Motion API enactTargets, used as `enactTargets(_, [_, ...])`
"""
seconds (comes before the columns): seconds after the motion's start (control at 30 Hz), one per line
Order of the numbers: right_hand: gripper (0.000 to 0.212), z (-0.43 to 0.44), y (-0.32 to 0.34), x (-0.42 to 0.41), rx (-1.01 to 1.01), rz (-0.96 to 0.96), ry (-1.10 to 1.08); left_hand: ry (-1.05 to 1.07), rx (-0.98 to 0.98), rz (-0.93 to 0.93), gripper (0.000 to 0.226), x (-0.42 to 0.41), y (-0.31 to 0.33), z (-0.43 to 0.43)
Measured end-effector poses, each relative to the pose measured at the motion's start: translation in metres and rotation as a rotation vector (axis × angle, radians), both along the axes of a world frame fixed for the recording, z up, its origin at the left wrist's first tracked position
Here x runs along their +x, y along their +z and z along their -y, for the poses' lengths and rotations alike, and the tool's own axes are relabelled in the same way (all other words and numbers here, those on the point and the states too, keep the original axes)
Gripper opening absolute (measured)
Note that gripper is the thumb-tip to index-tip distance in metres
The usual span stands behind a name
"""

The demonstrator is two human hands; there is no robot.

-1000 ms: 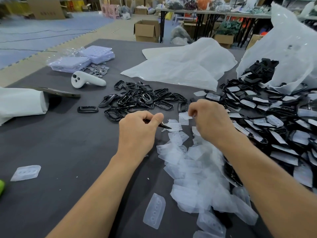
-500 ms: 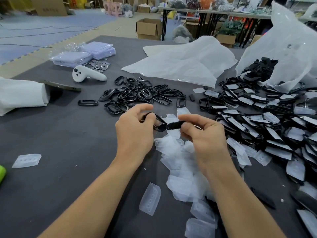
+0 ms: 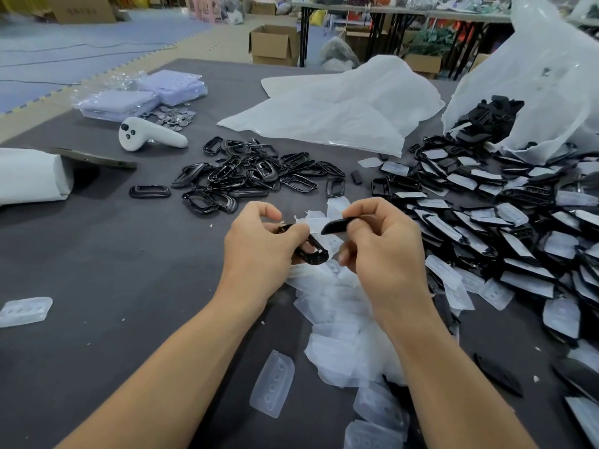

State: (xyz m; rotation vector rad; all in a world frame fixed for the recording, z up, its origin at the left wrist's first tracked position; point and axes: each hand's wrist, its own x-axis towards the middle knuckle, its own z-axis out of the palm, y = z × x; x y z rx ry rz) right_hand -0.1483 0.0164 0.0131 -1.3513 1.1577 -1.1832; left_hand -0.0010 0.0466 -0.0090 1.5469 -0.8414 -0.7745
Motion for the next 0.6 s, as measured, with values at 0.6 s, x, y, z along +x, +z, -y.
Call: enactTargets(0.6, [0.016,-0.001,0.004,-0.002,0.017,0.15,-0.019,-0.097,-0.017,-0.281,0.025,-0.007,0.016,-0.004])
